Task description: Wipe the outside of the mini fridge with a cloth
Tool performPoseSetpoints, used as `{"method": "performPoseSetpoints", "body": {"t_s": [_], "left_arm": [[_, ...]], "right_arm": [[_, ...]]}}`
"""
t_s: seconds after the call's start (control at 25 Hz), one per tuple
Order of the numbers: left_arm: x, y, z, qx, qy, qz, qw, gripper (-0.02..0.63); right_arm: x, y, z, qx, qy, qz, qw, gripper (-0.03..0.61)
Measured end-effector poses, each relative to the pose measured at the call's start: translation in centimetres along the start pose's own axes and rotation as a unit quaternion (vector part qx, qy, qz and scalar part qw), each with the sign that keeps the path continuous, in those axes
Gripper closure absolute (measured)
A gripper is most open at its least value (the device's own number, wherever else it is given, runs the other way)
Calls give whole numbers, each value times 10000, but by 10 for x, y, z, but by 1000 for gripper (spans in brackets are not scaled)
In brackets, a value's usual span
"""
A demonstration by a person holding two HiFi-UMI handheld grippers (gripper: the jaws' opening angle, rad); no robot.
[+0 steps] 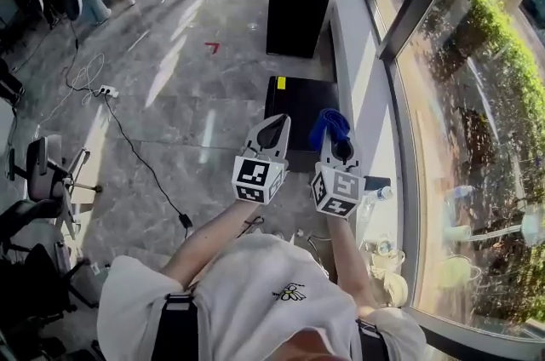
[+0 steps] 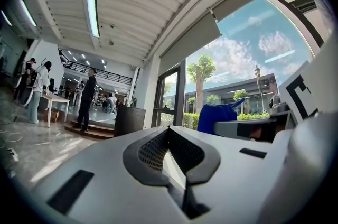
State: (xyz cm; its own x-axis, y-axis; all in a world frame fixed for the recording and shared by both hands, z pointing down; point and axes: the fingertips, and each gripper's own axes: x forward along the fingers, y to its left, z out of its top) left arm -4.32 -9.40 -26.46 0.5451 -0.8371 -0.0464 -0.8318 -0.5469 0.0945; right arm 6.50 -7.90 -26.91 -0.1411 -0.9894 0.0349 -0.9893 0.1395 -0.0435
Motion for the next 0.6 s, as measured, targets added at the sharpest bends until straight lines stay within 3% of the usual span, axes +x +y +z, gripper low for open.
{"method": "performPoseSetpoints", "body": {"t_s": [0.6], "left_arm": [[-37, 31, 4, 16, 10, 309, 9995, 611]], "right_arm": [[-4, 51, 0, -291, 49, 402, 9988, 514]]}}
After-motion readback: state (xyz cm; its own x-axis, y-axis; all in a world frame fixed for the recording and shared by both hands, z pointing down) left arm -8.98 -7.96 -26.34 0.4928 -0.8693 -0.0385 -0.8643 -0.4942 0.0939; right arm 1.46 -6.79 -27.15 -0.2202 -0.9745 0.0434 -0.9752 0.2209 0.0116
